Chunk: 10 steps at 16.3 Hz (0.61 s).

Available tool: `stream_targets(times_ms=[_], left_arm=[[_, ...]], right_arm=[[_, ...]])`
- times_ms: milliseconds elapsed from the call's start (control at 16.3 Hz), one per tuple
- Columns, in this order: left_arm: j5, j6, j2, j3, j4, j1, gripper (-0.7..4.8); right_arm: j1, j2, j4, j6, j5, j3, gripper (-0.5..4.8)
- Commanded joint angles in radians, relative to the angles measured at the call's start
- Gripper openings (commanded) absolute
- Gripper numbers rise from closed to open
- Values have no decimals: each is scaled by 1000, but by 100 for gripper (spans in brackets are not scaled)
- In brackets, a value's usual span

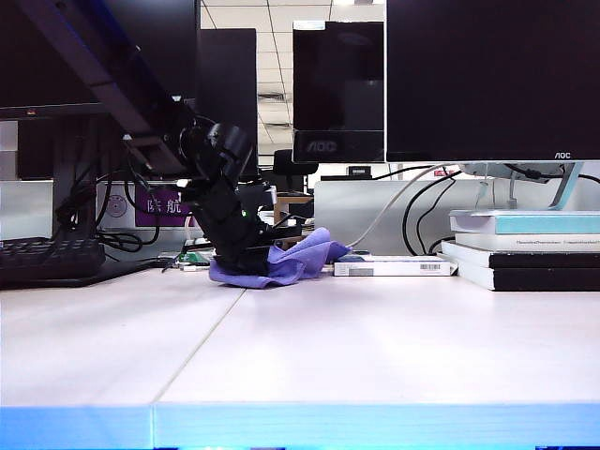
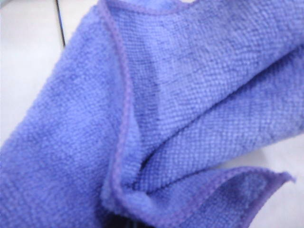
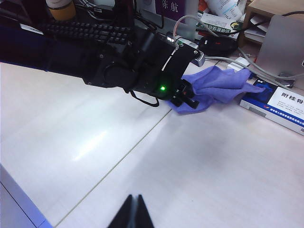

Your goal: Wipe the table from front to back using the rag.

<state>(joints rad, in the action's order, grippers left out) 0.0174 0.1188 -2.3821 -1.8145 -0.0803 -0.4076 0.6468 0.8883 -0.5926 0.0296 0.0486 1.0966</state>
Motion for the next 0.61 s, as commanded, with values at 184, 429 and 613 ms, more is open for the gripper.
stream_targets(times_ms=[184, 429, 613], left_arm=[[13, -40, 39, 4, -106, -43, -6], [13, -38, 64, 15, -139, -51, -6], [6, -33, 122, 140, -37, -51, -6]], right_arm=[[0, -2, 13, 3, 2, 3, 4], [0, -2, 13, 3, 2, 3, 4], [0, -2, 13, 3, 2, 3, 4]])
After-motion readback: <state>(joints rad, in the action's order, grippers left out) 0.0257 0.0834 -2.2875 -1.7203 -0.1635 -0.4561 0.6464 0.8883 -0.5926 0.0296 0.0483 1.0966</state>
